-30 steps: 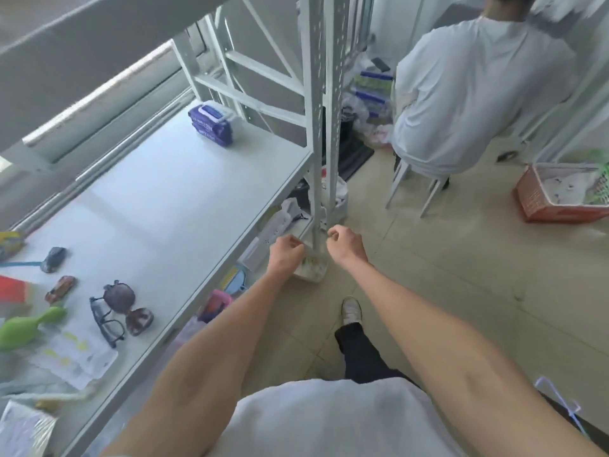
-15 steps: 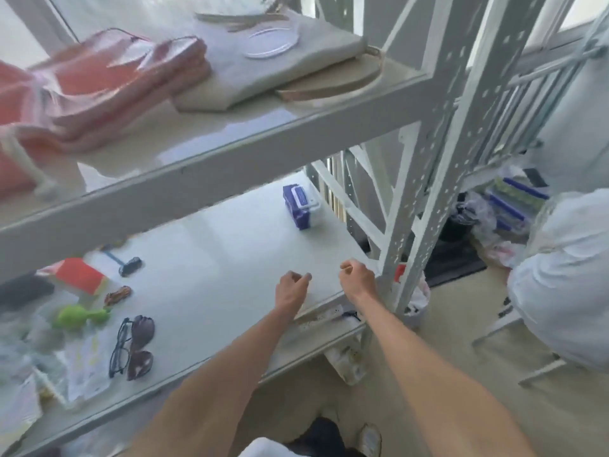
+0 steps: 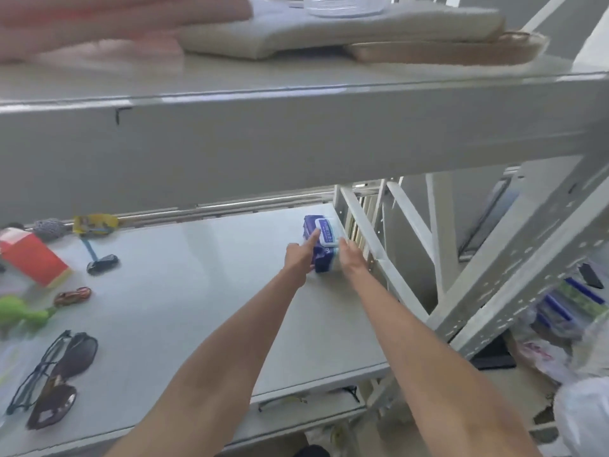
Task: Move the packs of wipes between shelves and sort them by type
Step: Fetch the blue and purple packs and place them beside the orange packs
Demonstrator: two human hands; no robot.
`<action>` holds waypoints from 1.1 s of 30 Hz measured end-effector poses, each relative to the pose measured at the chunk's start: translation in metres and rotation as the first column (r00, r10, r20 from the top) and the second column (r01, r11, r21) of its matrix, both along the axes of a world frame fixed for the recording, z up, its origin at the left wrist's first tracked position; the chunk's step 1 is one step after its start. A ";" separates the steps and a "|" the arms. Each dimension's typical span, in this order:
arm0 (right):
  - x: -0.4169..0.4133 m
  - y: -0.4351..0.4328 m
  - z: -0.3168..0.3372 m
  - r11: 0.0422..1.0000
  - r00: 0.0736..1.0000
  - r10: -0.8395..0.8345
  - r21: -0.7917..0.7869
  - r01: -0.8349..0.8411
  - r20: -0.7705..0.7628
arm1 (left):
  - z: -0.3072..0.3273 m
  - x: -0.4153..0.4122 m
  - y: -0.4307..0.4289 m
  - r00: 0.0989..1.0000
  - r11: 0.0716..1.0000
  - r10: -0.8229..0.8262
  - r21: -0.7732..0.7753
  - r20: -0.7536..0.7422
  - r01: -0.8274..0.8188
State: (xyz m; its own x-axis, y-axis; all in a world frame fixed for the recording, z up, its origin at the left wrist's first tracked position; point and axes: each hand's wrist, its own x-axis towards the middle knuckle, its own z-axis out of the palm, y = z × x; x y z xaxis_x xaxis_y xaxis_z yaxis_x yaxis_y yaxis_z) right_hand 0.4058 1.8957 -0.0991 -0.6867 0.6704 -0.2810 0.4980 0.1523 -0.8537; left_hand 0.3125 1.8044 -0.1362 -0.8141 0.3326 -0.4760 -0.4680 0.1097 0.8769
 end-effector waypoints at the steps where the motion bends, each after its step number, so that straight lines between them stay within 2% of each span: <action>1: -0.005 0.002 -0.004 1.000 1.000 0.016 -0.027 -0.016 -0.019 | -0.001 -0.003 0.002 1.000 0.999 -0.014 0.036 0.025 0.013; 3: -0.007 0.002 -0.011 0.997 0.999 0.029 -0.071 -0.031 -0.030 | 0.002 -0.002 -0.005 0.994 0.993 -0.051 0.110 0.098 0.040; 5: 0.009 -0.011 -0.003 0.975 0.997 0.031 -0.218 -0.047 -0.076 | 0.009 0.011 -0.027 0.984 0.989 -0.090 0.131 0.152 0.071; 8: 0.044 -0.043 0.022 0.848 0.989 0.086 -0.512 -0.138 -0.123 | 0.017 0.039 -0.074 0.978 0.982 -0.123 0.162 0.166 0.096; 11: 0.065 -0.086 0.027 0.683 0.976 0.168 -0.698 -0.214 -0.135 | 0.024 0.080 -0.134 0.977 0.981 -0.109 0.178 0.180 0.077; 14: 0.071 -0.133 -0.006 0.605 0.940 0.318 -0.737 -0.302 -0.124 | 0.040 0.135 -0.196 0.974 0.976 -0.035 0.218 0.222 -0.014; 17: 0.101 -0.200 0.000 0.529 0.860 0.504 -0.759 -0.381 -0.081 | 0.049 0.193 -0.270 0.957 0.966 0.096 0.206 0.274 -0.156; 20: 0.127 -0.276 0.011 0.436 0.695 0.717 -0.740 -0.512 -0.058 | 0.055 0.246 -0.351 0.912 0.923 0.228 0.222 0.341 -0.314; 23: 0.147 -0.362 0.022 0.323 0.516 0.856 -0.743 -0.586 -0.034 | 0.058 0.291 -0.427 0.857 0.835 0.357 0.285 0.372 -0.471; 28: 0.170 -0.529 0.030 0.240 0.390 0.920 -0.730 -0.640 -0.040 | 0.050 0.341 -0.557 0.670 0.608 0.645 0.284 0.368 -0.742; 31: 0.188 -0.636 0.021 0.121 0.249 0.967 -0.758 -0.641 -0.056 | 0.040 0.373 -0.648 0.546 0.458 0.749 0.301 0.376 -0.836; 33: 0.195 -0.692 0.011 0.093 0.204 0.978 -0.758 -0.646 -0.054 | 0.035 0.390 -0.695 0.481 0.372 0.783 0.323 0.394 -0.870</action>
